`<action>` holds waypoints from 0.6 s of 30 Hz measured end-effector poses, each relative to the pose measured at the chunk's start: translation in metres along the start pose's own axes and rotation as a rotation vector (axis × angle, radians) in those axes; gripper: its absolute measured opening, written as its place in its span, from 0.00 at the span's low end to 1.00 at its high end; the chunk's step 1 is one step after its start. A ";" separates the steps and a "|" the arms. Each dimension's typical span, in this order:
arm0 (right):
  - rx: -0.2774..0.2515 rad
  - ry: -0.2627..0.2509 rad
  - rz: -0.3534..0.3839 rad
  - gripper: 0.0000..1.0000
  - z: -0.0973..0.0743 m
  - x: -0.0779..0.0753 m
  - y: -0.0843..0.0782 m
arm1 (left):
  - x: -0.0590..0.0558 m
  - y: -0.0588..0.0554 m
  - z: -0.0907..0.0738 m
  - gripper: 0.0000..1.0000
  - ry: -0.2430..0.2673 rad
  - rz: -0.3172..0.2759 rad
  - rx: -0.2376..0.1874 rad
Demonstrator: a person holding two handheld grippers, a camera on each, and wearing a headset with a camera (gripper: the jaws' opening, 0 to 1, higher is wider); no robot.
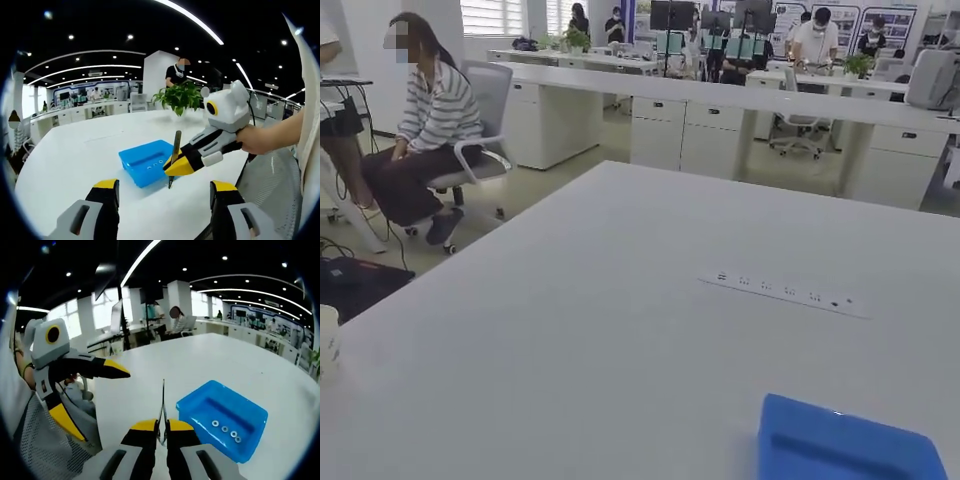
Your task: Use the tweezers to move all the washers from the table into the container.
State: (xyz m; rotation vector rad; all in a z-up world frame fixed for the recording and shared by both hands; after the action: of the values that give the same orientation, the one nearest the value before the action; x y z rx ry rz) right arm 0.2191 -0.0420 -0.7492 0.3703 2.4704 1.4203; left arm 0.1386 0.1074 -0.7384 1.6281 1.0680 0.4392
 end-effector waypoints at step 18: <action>-0.043 0.009 -0.041 0.03 0.013 -0.059 0.037 | 0.003 0.003 0.000 0.86 0.039 0.021 -0.025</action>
State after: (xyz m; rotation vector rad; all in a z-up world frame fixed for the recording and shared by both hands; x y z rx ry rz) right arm 0.2820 -0.0339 -0.7178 0.3041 2.4355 1.4591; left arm 0.1410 0.1097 -0.7367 1.6156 1.0713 0.4976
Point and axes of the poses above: the centre of the closed fingertips' face, and the gripper's own axes: z roughly forward along the fingers, x roughly to its left, y roughly out of its top, the point moved 9 cm from there along -z, roughly backward along the fingers, and after that the axes turned 12 degrees about -z, right-handed, at the moved point
